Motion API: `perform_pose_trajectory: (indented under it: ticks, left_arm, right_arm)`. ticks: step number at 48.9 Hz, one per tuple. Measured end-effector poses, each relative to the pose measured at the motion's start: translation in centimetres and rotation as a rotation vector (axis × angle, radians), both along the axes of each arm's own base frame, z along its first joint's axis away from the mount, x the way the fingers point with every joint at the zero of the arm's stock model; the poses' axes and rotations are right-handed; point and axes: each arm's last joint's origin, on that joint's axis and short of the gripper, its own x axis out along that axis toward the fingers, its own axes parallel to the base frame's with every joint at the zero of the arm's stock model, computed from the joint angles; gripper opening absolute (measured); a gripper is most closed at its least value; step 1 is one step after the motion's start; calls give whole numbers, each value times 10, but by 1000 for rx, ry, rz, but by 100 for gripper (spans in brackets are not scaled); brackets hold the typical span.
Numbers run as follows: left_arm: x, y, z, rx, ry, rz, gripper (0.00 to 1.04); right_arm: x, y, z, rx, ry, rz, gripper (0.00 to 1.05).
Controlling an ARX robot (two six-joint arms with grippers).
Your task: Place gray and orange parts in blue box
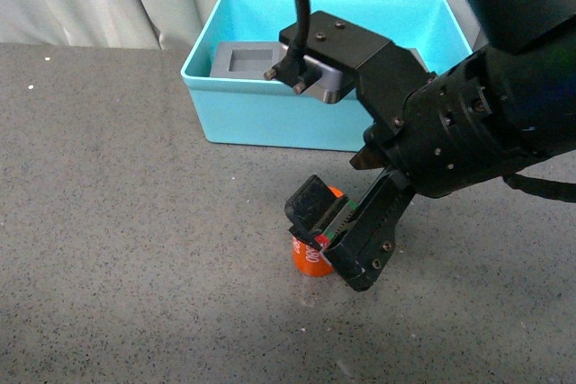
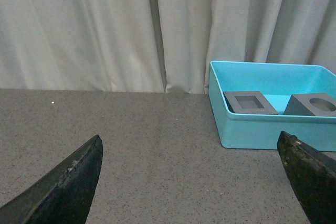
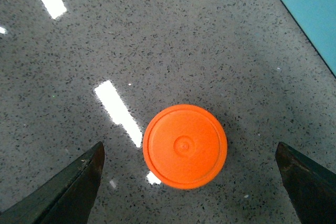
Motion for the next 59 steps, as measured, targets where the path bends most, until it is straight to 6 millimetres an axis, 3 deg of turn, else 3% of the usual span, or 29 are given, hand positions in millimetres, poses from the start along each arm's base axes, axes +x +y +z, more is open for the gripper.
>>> perform_pose_trajectory:
  ticks: [1, 5, 10, 17, 27, 32, 37, 42, 47, 53, 59]
  left_arm:
    - [0, 0, 0, 0, 0, 0, 98]
    - [0, 0, 0, 0, 0, 1, 98]
    - [0, 0, 0, 0, -2, -1, 98]
    - [0, 0, 0, 0, -1, 2, 98]
    - [0, 0, 0, 0, -2, 2, 98]
    - [0, 0, 0, 0, -2, 2, 98]
    - [0, 0, 0, 0, -2, 2, 98]
    - [0, 0, 0, 0, -2, 2, 98]
    - [0, 0, 0, 0, -2, 2, 98]
    - [0, 0, 0, 0, -2, 2, 98]
    - [0, 0, 0, 0, -2, 2, 98]
  right_arm:
    - [5, 9, -7, -14, 26, 3, 95]
    - [7, 14, -10, -47, 57, -15, 92]
    - [23, 30, -27, -141, 144, -61, 72]
    - [21, 32, -40, -195, 183, -67, 48]
    - [22, 32, -30, -169, 162, -84, 45]
    - [27, 24, -13, -139, 117, -123, 45]
    - [32, 10, 21, -69, 44, -171, 45]
    - [42, -15, 58, -11, -37, -251, 45]
    - [65, -39, 90, 29, -96, -345, 45]
    - [96, -43, 102, 75, -125, -395, 45]
    - [122, -28, 90, 119, -73, -369, 44]
